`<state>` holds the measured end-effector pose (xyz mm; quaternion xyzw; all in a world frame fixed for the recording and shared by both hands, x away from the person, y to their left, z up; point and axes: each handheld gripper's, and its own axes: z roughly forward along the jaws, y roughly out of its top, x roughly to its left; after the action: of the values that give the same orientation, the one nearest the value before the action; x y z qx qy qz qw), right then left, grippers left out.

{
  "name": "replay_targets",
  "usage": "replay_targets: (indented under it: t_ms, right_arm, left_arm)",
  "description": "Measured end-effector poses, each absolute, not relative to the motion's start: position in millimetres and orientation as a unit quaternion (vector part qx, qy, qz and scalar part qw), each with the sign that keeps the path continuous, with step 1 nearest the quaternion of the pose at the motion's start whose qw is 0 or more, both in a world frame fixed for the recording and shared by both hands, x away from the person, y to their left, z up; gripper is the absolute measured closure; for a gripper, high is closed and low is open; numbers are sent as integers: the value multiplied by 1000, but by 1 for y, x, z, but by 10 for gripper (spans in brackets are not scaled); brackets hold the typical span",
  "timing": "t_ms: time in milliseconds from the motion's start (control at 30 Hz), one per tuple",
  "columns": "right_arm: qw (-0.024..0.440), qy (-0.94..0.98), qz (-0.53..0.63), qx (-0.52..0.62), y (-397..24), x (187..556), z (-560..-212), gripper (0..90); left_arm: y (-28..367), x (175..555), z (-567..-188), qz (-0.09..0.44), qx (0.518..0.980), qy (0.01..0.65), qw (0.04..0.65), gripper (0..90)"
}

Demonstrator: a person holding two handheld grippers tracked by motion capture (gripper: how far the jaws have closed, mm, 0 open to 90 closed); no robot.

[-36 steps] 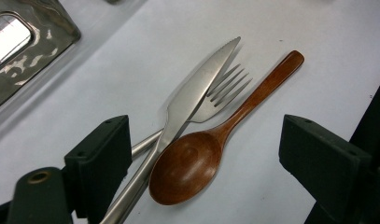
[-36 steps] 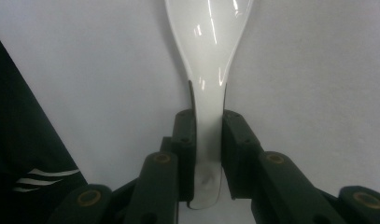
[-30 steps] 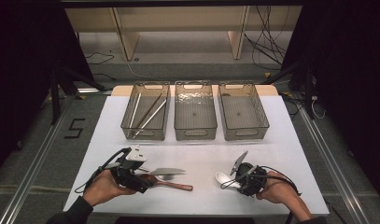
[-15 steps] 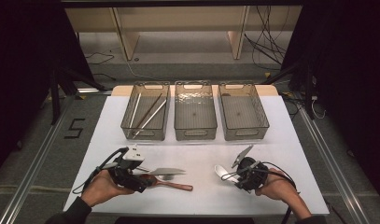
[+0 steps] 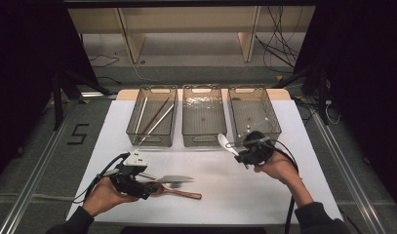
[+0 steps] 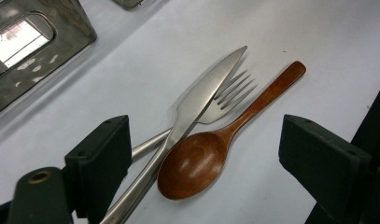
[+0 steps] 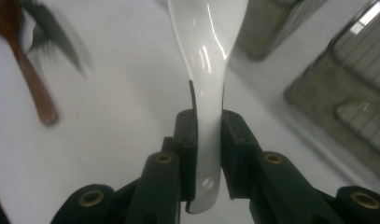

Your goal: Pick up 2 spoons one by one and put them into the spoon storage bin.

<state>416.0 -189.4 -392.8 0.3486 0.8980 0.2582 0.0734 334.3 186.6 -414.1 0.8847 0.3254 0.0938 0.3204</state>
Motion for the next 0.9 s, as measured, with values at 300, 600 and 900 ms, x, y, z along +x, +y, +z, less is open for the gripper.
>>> replay_targets:
  t_ms: [300, 600, 900]
  right_arm:
    - [83, 884, 281, 364, -159, 461, -379, 781]
    - [88, 879, 278, 377, -150, 481, -373, 781]
    - [85, 878, 272, 385, -144, 495, -375, 781]
  left_arm:
    - [190, 333, -414, 93, 881, 329, 328, 166]
    - [189, 333, -415, 93, 884, 323, 325, 166]
    - [188, 333, -416, 92, 883, 324, 326, 165]
